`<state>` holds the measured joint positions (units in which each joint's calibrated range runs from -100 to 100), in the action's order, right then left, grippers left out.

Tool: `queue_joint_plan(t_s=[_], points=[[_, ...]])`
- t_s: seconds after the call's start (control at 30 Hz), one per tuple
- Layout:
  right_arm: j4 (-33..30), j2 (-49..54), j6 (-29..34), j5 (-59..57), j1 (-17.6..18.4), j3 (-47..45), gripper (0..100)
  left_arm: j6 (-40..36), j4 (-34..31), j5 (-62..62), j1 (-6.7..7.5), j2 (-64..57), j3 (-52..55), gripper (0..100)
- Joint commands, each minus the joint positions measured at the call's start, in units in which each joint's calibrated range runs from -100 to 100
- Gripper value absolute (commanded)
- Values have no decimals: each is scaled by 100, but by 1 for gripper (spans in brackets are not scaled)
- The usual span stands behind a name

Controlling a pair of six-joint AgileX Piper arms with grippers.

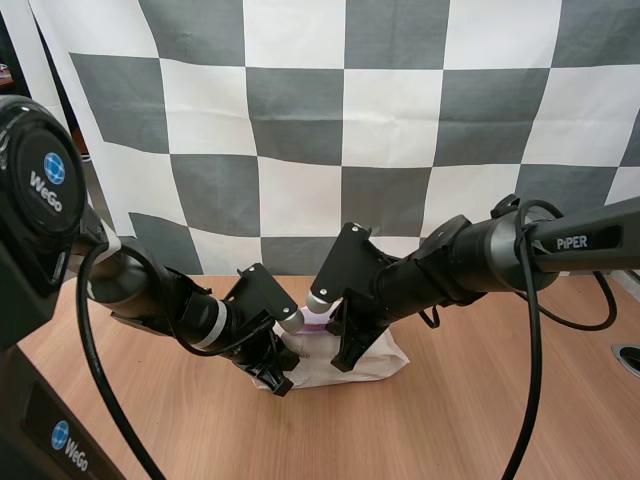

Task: Open the wet wipes lid

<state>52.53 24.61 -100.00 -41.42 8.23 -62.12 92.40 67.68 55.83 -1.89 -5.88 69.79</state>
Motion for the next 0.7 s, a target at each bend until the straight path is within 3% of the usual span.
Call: queue_joint_plan(t_s=[0.0, 0.37, 0.67], points=[[-11, -1, 0, 60, 0, 5, 0, 88, -18, 13, -4, 9, 15, 0], [189, -15, 0, 246, 0, 501, 0, 88, -18, 54, -4, 9, 15, 0], [246, -614, 0, 404, 0, 1147, 0, 88, -18, 68, -4, 9, 15, 0]])
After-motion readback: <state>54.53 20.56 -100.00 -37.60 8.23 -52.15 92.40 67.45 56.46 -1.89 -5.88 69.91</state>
